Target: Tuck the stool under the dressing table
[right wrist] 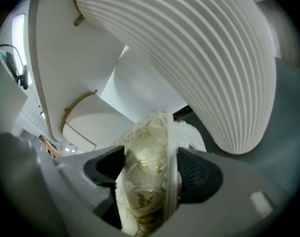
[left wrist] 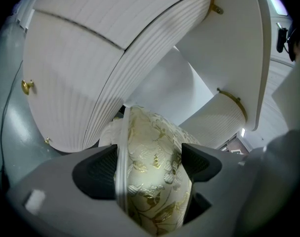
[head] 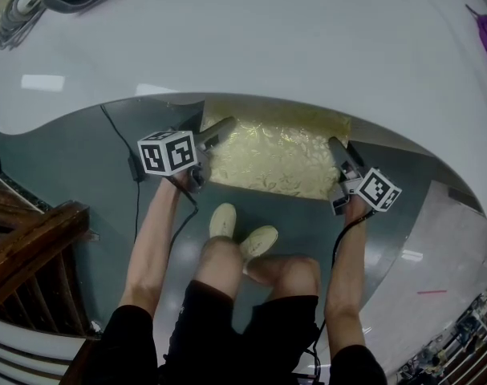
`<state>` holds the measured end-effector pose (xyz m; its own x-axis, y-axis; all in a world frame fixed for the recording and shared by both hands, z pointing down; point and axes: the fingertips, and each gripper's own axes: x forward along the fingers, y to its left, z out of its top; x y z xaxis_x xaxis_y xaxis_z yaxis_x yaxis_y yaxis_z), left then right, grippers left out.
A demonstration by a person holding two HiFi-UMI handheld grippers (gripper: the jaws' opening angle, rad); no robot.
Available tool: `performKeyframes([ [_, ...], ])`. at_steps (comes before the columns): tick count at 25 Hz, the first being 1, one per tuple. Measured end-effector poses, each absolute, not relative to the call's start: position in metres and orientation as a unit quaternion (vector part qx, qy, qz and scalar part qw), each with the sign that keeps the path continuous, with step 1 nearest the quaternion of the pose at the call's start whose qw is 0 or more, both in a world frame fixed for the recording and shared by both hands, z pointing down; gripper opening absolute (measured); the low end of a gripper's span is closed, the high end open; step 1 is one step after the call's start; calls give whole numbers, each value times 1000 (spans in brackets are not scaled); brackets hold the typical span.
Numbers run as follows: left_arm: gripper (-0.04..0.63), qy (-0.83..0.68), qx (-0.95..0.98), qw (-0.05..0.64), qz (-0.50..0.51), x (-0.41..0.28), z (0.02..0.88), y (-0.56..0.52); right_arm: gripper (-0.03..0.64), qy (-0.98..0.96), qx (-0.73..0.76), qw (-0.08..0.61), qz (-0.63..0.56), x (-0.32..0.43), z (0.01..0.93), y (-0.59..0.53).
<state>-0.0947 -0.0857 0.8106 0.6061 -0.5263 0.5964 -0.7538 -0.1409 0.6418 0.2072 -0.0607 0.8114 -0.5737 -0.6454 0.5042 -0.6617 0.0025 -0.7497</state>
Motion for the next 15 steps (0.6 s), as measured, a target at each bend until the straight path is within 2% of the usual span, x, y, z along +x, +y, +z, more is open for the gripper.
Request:
performKeyframes([
  [5, 423, -439, 737, 497, 129, -97, 808, -84, 337, -696, 486, 49, 526, 210, 807, -57],
  [7, 390, -449, 737, 487, 134, -102, 801, -83, 337, -695, 496, 62, 517, 213, 800, -54],
  [15, 311, -465, 751, 453, 124, -105, 741, -79, 337, -708, 499, 33, 499, 210, 738, -49],
])
